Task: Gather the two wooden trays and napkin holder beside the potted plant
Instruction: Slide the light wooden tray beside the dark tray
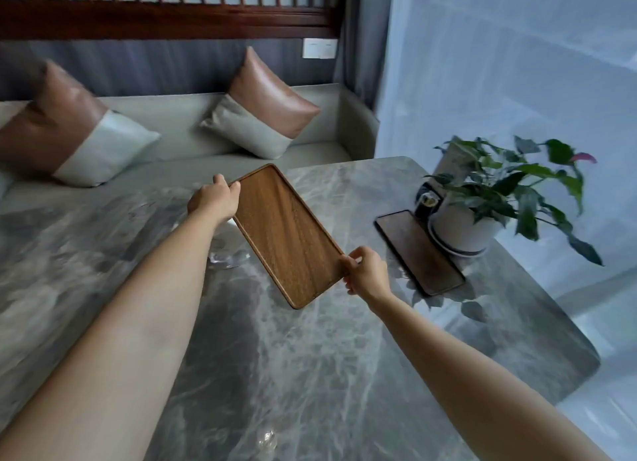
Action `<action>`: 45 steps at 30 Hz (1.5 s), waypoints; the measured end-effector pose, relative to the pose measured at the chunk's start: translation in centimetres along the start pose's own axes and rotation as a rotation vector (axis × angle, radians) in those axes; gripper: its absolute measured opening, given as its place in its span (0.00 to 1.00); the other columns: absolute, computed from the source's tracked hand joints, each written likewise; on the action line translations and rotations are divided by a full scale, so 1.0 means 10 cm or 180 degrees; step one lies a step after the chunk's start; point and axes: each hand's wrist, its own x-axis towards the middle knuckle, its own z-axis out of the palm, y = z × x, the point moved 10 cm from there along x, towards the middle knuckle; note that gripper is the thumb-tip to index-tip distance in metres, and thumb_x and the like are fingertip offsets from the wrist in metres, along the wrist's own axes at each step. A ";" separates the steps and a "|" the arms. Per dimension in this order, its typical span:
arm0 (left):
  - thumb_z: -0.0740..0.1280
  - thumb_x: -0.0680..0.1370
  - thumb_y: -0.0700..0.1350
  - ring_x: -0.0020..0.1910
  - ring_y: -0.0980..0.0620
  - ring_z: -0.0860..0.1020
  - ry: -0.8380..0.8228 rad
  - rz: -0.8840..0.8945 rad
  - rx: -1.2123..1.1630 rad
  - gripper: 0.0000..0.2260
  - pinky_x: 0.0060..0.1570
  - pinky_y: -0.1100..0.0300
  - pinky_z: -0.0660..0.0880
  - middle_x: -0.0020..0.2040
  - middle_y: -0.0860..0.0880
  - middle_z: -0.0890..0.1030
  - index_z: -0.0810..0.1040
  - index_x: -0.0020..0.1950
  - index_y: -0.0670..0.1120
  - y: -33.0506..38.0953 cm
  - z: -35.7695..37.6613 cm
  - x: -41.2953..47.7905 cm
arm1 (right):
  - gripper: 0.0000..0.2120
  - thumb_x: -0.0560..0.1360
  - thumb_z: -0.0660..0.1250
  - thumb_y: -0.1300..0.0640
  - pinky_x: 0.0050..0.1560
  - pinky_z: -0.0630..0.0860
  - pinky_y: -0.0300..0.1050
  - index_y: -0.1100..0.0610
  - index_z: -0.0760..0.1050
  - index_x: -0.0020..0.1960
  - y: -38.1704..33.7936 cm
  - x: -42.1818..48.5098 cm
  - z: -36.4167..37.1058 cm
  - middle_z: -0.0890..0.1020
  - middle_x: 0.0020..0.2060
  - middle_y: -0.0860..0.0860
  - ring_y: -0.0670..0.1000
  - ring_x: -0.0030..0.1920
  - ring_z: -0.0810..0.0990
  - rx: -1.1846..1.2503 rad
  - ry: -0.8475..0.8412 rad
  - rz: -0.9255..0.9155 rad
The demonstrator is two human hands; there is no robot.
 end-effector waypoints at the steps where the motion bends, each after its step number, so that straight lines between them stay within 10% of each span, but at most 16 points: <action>1: 0.49 0.82 0.52 0.66 0.34 0.70 -0.0060 0.0046 -0.0012 0.22 0.63 0.46 0.68 0.66 0.31 0.71 0.66 0.65 0.37 0.18 0.12 0.01 | 0.10 0.78 0.61 0.58 0.30 0.75 0.48 0.59 0.69 0.39 0.10 0.06 -0.13 0.77 0.29 0.56 0.51 0.24 0.73 0.0037 0.0050 0.0055; 13: 0.48 0.81 0.53 0.69 0.36 0.67 -0.0750 0.0268 0.0346 0.23 0.66 0.46 0.66 0.70 0.34 0.69 0.61 0.69 0.38 1.34 1.68 0.14 | 0.13 0.76 0.61 0.57 0.50 0.79 0.63 0.52 0.66 0.33 1.52 0.70 -0.81 0.82 0.44 0.64 0.64 0.47 0.81 0.0166 0.0337 0.0966; 45: 0.49 0.82 0.53 0.74 0.39 0.58 -0.1393 0.0663 0.0623 0.25 0.71 0.44 0.59 0.75 0.37 0.61 0.57 0.75 0.41 1.69 2.84 0.31 | 0.05 0.78 0.54 0.63 0.49 0.79 0.63 0.58 0.65 0.45 2.02 0.90 -0.83 0.79 0.45 0.58 0.61 0.46 0.79 -0.0336 0.0401 0.1232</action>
